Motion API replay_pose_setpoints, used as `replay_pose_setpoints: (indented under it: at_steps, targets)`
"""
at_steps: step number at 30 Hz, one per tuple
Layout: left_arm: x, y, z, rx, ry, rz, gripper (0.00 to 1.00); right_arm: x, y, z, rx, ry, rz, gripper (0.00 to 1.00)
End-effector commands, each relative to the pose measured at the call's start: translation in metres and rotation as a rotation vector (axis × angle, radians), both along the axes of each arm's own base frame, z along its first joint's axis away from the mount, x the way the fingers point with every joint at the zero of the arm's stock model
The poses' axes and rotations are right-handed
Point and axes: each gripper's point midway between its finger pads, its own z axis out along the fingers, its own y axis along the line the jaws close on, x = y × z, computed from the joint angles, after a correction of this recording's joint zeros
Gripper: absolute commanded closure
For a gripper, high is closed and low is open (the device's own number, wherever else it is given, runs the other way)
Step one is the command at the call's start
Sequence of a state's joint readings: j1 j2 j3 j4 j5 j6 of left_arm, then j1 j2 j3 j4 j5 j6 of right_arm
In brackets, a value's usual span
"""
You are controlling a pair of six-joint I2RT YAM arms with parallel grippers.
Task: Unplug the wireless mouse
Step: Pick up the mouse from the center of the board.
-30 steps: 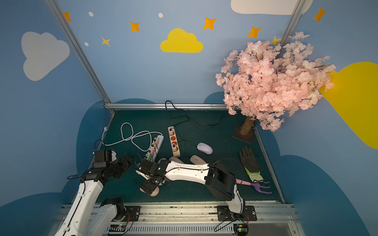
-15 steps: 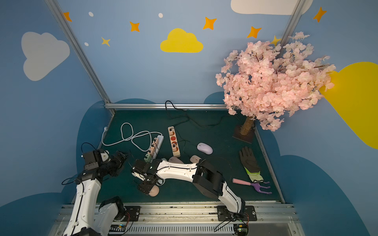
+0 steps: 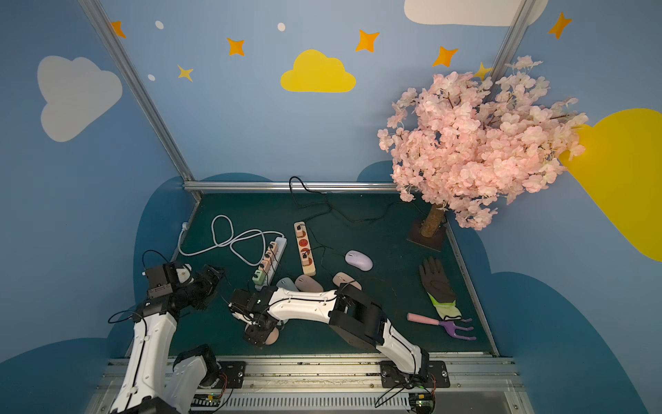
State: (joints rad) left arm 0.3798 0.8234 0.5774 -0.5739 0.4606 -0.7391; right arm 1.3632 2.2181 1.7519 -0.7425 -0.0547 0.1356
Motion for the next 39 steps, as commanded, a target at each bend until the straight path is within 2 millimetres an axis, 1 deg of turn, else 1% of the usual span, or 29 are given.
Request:
replay_pose_setpoints:
  at_steps: [1, 8, 12, 15, 17, 20, 22, 25, 26, 27, 33, 36, 39]
  targets:
    - [0.002, 0.000, 0.002, 0.002, -0.017, -0.013, 0.09, 0.002, 0.000, -0.007, -0.029, -0.028, 0.003, 0.20]
    - [0.003, 0.000, 0.002, -0.001, -0.015, -0.012, 0.09, -0.004, 0.002, -0.017, -0.041, -0.005, 0.020, 0.23]
    - [0.003, 0.001, 0.003, 0.003, -0.015, -0.012, 0.09, -0.004, 0.002, -0.018, -0.043, -0.002, 0.019, 0.30]
    - [0.003, 0.001, 0.004, 0.003, -0.018, -0.013, 0.09, -0.004, 0.002, -0.013, -0.037, -0.008, 0.019, 0.38]
    - [0.004, 0.000, 0.005, -0.003, -0.023, -0.014, 0.09, -0.004, 0.003, -0.004, -0.022, -0.003, 0.018, 0.42]
    - [0.005, -0.006, 0.014, -0.025, -0.056, -0.030, 0.09, -0.004, 0.008, 0.020, 0.050, 0.028, 0.002, 0.55]
    - [0.005, -0.011, 0.019, -0.017, -0.068, -0.045, 0.09, 0.001, 0.012, 0.041, 0.122, 0.051, -0.033, 0.61]
    - [0.000, -0.021, 0.021, -0.001, -0.059, -0.072, 0.09, 0.012, 0.012, 0.065, 0.217, 0.075, -0.089, 0.66]
    - [-0.002, -0.024, 0.022, -0.005, -0.056, -0.078, 0.09, 0.015, 0.011, 0.070, 0.240, 0.079, -0.103, 0.68]
    - [-0.005, -0.029, 0.023, -0.012, -0.051, -0.091, 0.09, 0.020, 0.008, 0.075, 0.260, 0.080, -0.124, 0.70]
    - [-0.022, -0.055, 0.029, -0.018, -0.008, -0.172, 0.09, 0.038, -0.009, 0.090, 0.347, 0.068, -0.209, 0.75]
    - [-0.032, -0.072, 0.028, -0.038, 0.021, -0.223, 0.09, 0.051, -0.018, 0.099, 0.385, 0.059, -0.269, 0.81]
    - [-0.044, -0.086, 0.025, -0.046, 0.044, -0.262, 0.10, 0.061, -0.024, 0.106, 0.422, 0.060, -0.310, 0.82]
